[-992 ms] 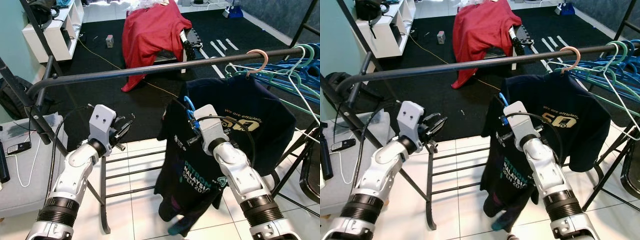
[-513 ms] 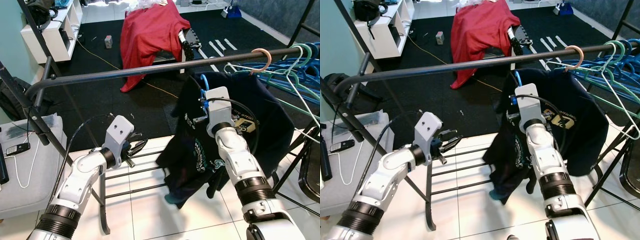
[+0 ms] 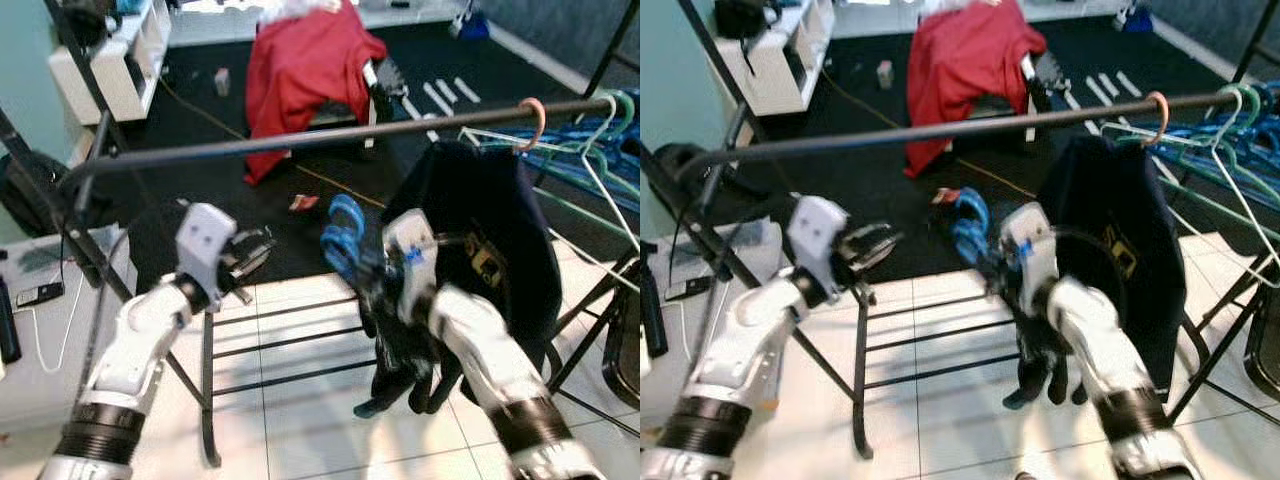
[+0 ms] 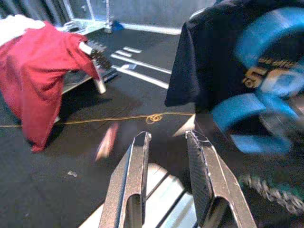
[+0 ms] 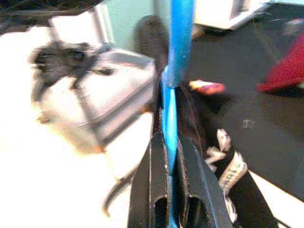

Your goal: Hang hanger

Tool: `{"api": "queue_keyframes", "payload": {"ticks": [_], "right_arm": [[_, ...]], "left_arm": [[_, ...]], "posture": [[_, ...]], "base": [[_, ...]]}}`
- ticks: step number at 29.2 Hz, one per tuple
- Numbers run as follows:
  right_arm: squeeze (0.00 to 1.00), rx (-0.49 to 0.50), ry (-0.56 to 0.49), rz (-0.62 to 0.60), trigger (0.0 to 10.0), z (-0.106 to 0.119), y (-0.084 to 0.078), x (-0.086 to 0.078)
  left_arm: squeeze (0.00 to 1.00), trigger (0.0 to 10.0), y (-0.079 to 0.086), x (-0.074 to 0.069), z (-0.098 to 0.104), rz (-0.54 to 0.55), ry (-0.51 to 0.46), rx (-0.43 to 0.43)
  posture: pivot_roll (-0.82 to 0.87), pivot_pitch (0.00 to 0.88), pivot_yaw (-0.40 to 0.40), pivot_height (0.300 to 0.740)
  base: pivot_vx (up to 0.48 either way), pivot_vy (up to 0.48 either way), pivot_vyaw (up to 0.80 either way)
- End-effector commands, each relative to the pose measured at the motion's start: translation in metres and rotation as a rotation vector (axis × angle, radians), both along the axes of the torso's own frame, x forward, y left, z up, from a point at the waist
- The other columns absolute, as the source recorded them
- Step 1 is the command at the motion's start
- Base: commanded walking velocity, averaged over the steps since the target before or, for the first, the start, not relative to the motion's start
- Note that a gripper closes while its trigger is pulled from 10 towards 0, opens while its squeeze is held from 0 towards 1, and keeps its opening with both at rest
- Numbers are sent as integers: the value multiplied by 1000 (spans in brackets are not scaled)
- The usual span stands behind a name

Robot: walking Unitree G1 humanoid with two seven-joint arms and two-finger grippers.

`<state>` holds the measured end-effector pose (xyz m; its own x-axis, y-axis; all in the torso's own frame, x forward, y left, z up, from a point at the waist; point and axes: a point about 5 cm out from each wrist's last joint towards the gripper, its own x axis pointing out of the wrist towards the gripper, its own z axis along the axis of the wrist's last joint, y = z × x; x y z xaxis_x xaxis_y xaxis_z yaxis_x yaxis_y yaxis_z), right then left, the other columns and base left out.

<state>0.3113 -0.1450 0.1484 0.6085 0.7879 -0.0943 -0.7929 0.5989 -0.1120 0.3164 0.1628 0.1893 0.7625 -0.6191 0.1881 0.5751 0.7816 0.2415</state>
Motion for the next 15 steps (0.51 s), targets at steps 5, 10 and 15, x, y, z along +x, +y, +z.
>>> {"api": "queue_keyframes", "payload": {"ticks": [5,10,15], "right_arm": [[0,-10,-81,199,0,15,-11,-22],[0,-36,-125,211,0,20,-25,-22],[0,-34,-159,266,0,32,-34,-24]], "left_arm": [[0,10000,-4,-10,2,-177,2,58],[514,10000,-6,-14,0,-288,41,96],[1000,10000,-4,-20,-8,-395,112,107]], "posture": [[-102,127,20,740],[-102,124,26,740],[-102,128,28,740]], "base": [[0,0,0],[0,0,0],[0,0,0]]}}
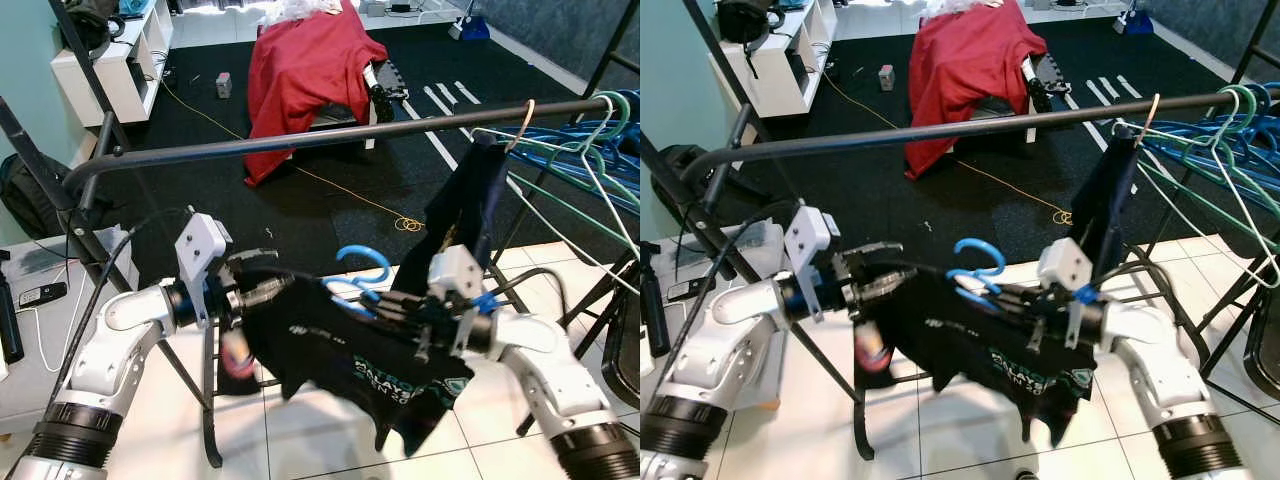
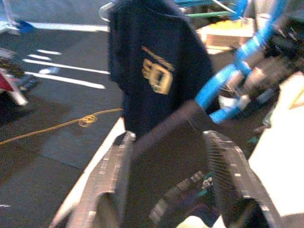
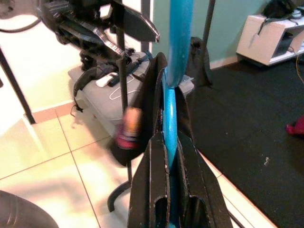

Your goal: Hang hanger

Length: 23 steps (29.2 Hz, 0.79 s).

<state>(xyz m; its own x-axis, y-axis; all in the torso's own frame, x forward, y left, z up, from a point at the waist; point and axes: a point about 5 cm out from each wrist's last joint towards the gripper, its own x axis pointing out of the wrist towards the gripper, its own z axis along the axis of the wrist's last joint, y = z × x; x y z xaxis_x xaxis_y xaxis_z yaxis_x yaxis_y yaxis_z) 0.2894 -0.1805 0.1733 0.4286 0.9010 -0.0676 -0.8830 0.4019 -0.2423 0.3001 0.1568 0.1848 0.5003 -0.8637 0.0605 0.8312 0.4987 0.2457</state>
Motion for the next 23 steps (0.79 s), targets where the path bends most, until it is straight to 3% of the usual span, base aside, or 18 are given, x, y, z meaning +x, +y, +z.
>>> {"api": "queue_keyframes", "payload": {"ticks": [1,8,14,15,16,17,18,20,23], "right_arm": [[0,13,-30,44,0,7,1,-2],[0,-13,-13,136,0,9,0,-11],[0,-14,-5,206,0,9,7,-17],[0,-14,3,228,0,6,9,-19],[0,-14,3,228,0,6,9,-19],[0,-15,11,243,0,3,10,-22],[0,-15,11,243,0,3,10,-22],[0,-16,19,255,0,-1,11,-24],[0,-12,21,249,0,-2,11,-23]], "left_arm": [[1000,10000,2,-3,-3,-31,27,13],[1000,10000,1,-6,-3,-98,64,-12],[1000,10000,-6,1,10,-85,47,-152],[0,10000,-8,5,15,-75,51,-224],[0,10000,-8,5,15,-75,51,-224],[0,10000,-10,9,21,-77,59,-301],[0,10000,-10,9,21,-77,59,-301],[0,10000,-14,11,30,-98,72,-404],[0,10000,-20,6,33,-141,67,-407]], "posture": [[-102,128,28,740],[-104,132,28,740],[-103,131,24,740],[-103,132,24,740],[-103,132,24,740],[-107,132,27,740],[-107,132,27,740],[-109,132,30,740],[-107,132,30,740]], "base": [[0,0,0],[0,0,0],[0,0,0],[0,0,0],[0,0,0],[0,0,0],[0,0,0],[0,0,0],[0,0,0]]}}
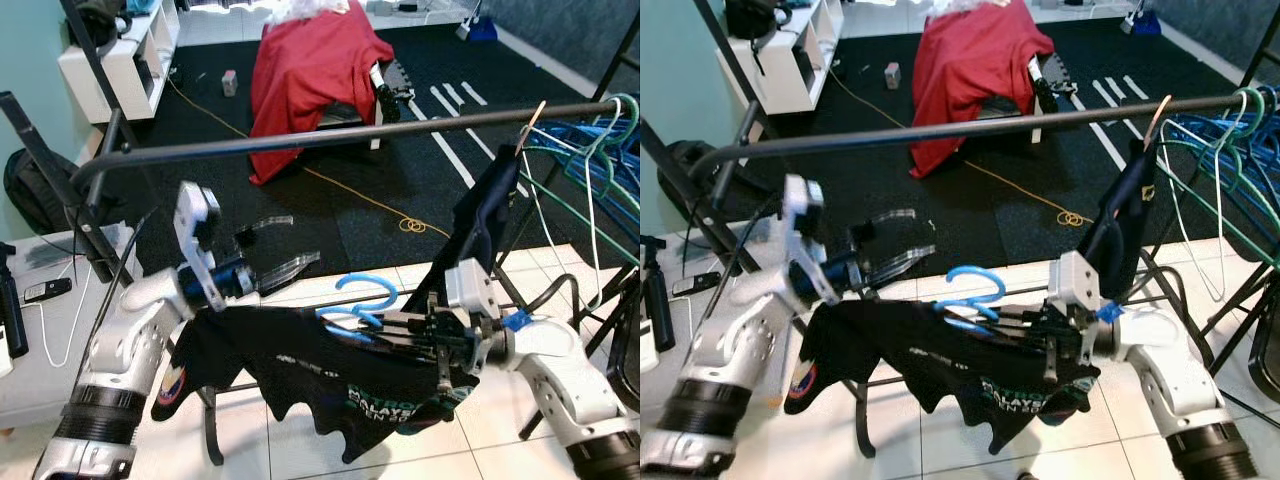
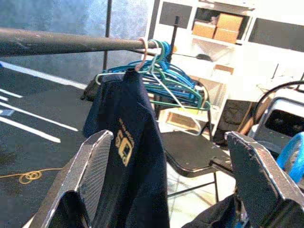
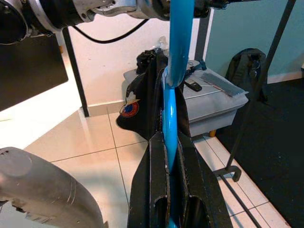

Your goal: Hang hanger

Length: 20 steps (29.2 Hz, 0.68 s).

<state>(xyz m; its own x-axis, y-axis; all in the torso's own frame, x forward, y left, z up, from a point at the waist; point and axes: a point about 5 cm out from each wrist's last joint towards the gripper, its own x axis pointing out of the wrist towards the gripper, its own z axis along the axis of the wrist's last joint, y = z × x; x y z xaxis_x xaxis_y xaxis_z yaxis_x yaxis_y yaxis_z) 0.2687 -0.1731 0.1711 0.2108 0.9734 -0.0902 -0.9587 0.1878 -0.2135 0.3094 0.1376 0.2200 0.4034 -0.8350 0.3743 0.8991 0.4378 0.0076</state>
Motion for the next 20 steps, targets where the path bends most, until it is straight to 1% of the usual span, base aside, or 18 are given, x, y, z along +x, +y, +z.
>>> {"api": "queue_keyframes", "payload": {"ticks": [1,4,5,7,10,11,12,15,16,18,19,20], "right_arm": [[0,4,-13,19,0,0,3,-3],[0,5,-12,17,0,0,3,-3],[0,7,-13,15,0,0,3,-2],[0,8,-13,4,0,0,2,-1],[0,10,-16,-2,0,0,1,0],[0,10,-16,-2,0,0,1,0],[0,11,-17,-3,0,1,1,0],[0,15,-21,-3,0,2,1,1],[0,19,-25,-3,0,4,2,2],[0,19,-25,-3,0,4,2,2],[0,22,-29,-1,0,6,3,2],[0,22,-29,-1,0,6,3,2]], "left_arm": [[0,10000,-3,-7,-2,-36,7,-8],[0,10000,-5,-10,-4,-55,12,-4],[0,10000,-7,-13,-6,-79,27,3],[0,10000,-6,-16,-15,-93,58,41],[0,10000,-1,-18,-32,-94,88,136],[0,10000,-1,-18,-32,-94,88,136],[0,10000,0,-19,-36,-98,92,160],[0,10000,-4,-23,-39,-114,98,174],[0,10000,-8,-25,-42,-126,103,180],[0,10000,-8,-25,-42,-126,103,180],[0,10000,-14,-28,-44,-142,106,189],[0,10000,-14,-28,-44,-142,106,189]], "posture": [[-107,130,30,740],[-107,130,30,740],[-107,128,30,740],[-106,127,28,740],[-106,125,26,740],[-106,125,26,740],[-105,125,26,740],[-106,125,26,740],[-106,125,26,740],[-106,125,26,740],[-107,128,27,740],[-107,128,27,740]], "base": [[0,0,0],[0,0,0],[0,0,0],[0,0,0],[0,0,0],[0,0,0],[0,0,0],[0,0,0],[0,0,0],[0,0,0],[0,0,0],[0,0,0]]}}
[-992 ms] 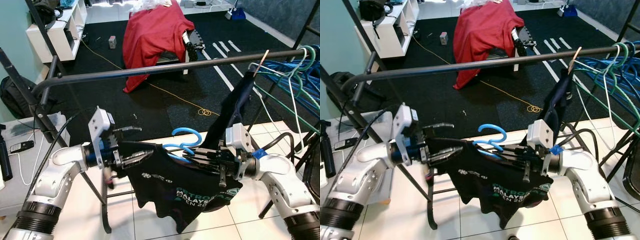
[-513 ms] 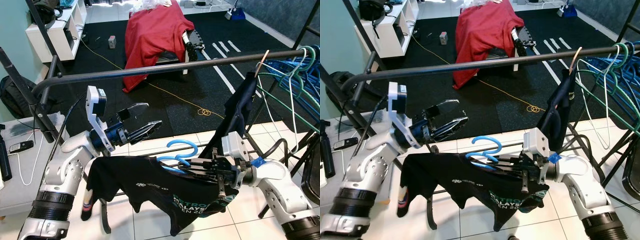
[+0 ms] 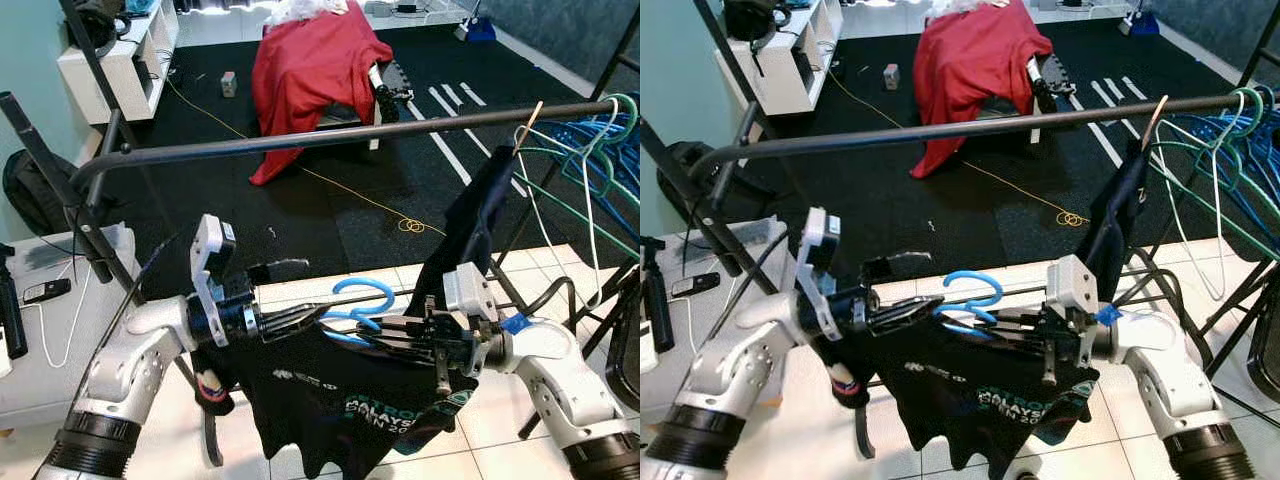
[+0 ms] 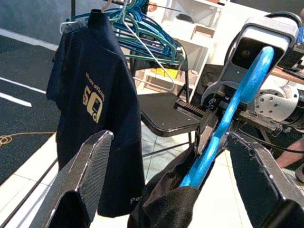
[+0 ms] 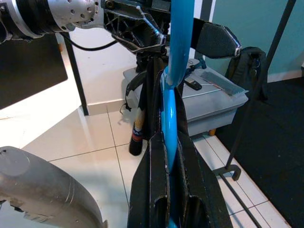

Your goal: Hang hanger

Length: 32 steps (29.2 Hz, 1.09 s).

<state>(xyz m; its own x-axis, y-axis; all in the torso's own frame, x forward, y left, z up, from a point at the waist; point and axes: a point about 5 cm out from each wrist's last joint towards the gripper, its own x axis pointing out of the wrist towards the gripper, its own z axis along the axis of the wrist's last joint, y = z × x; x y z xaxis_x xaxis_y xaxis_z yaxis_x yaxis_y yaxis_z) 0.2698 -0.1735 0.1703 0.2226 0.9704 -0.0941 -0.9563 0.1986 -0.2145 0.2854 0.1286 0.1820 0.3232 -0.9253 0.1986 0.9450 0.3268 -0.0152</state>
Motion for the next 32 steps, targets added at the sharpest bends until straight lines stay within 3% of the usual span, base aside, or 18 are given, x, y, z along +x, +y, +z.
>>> {"api": "queue_keyframes", "payload": {"ticks": [1,5,8,13,19,23,24,25,26,27,28,32], "right_arm": [[0,29,-33,13,0,9,4,2],[0,31,-36,18,0,10,4,2],[0,31,-41,24,0,14,4,2],[0,18,-49,27,0,15,4,3],[0,1,-48,37,0,15,3,2],[0,-11,-42,43,0,13,3,2],[0,-17,-39,45,0,12,4,1],[0,-17,-39,45,0,12,4,1],[0,-27,-38,49,0,11,4,1],[0,-36,-37,53,0,10,4,1],[0,-45,-38,56,0,9,4,0],[0,-57,-42,57,0,8,3,0]], "left_arm": [[0,10000,-9,-5,-8,-33,16,35],[0,10000,-12,-7,-11,-52,12,61],[0,10000,-14,-9,-19,-76,-13,162],[0,10000,-11,-6,-23,-54,-39,255],[0,10000,-5,2,-18,-7,-63,282],[0,9765,-5,4,-14,-11,-46,257],[0,4902,-5,5,-12,-16,-39,235],[0,4902,-5,5,-12,-16,-39,235],[0,3529,-6,5,-8,-34,-27,217],[0,863,-6,5,-7,-50,-20,214],[0,0,-6,5,-7,-64,-20,224],[0,0,-6,5,-7,-77,-29,252]], "posture": [[-109,132,27,740],[-110,138,26,740],[-108,144,27,740],[-107,144,28,740],[-106,144,29,740],[-106,144,29,740],[-106,144,29,740],[-106,144,29,740],[-106,144,29,740],[-106,144,29,740],[-102,142,32,740],[-103,142,32,740]], "base": [[0,0,0],[0,0,0],[0,0,0],[0,0,0],[0,0,0],[0,0,0],[0,0,0],[0,0,0],[0,0,0],[0,0,0],[0,0,0],[0,0,0]]}}
